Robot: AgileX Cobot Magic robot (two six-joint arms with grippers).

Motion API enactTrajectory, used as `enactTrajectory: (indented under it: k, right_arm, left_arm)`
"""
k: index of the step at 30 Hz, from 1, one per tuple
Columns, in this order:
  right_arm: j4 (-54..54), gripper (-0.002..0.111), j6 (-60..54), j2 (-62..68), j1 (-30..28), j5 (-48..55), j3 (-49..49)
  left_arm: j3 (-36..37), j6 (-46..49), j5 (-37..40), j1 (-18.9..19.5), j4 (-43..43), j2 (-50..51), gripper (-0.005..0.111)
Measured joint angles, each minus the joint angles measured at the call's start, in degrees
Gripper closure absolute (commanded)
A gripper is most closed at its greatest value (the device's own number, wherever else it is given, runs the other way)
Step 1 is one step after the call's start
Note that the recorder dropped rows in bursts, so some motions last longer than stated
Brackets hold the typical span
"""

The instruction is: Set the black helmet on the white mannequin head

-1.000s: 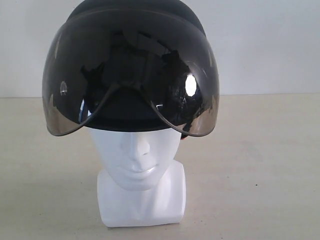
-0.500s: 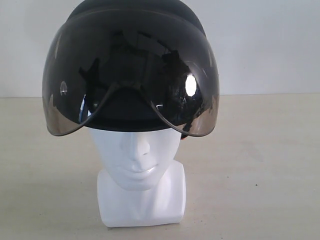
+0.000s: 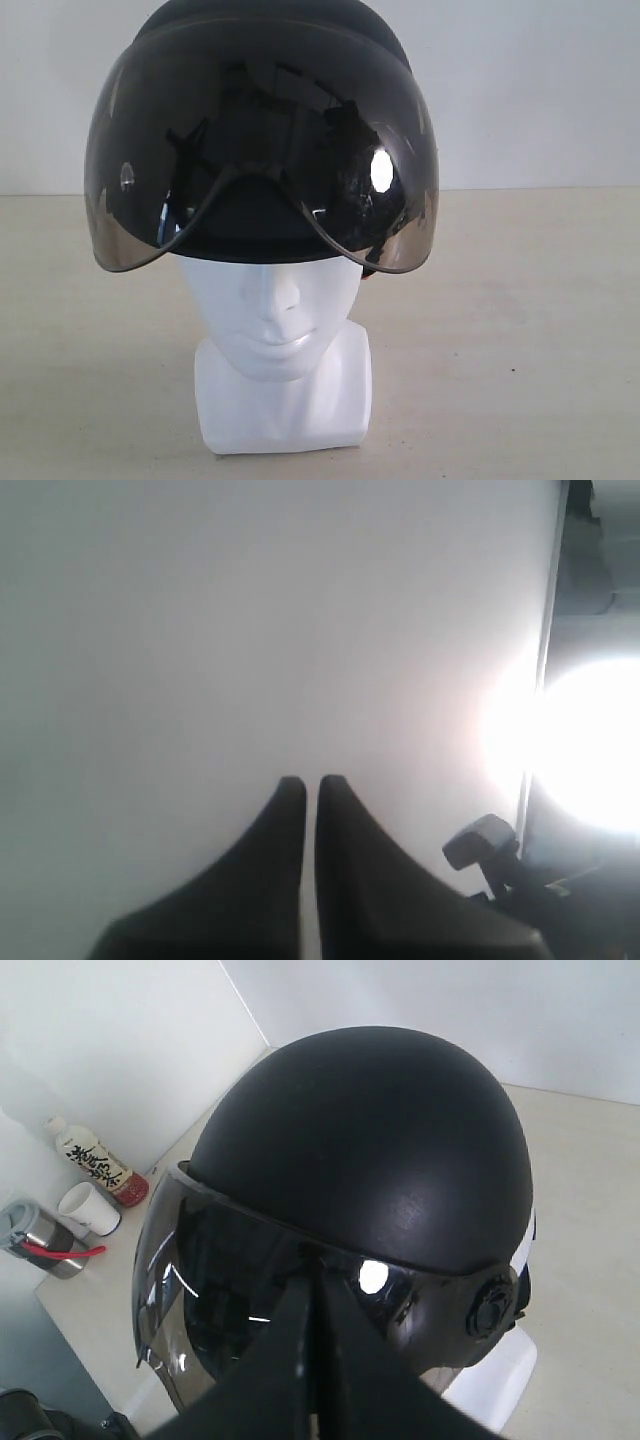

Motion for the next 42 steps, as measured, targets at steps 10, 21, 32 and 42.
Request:
enactTrajectory:
  k: [10,21,32,42]
  right_arm:
    - [-0.10,0.108,0.00,0.00,0.00,0.00,0.00]
    - [-0.21,0.108,0.00,0.00,0.00,-0.03,0.00]
    - [-0.21,0.108,0.00,0.00,0.00,-0.13,0.00]
    - [-0.21,0.108,0.00,0.00,0.00,-0.16,0.00]
  left_arm:
    - [1.87,36.44,26.37,-0.13,-18.02,-4.18,0.102]
    - [1.75,73.13,62.97,-0.13,-46.13,-7.33,0.102]
    - [1.75,111.10,85.74,-0.13,-87.94,-7.33,0.102]
    - [-3.64,126.14,91.76,-0.13,-109.68,-2.16,0.102]
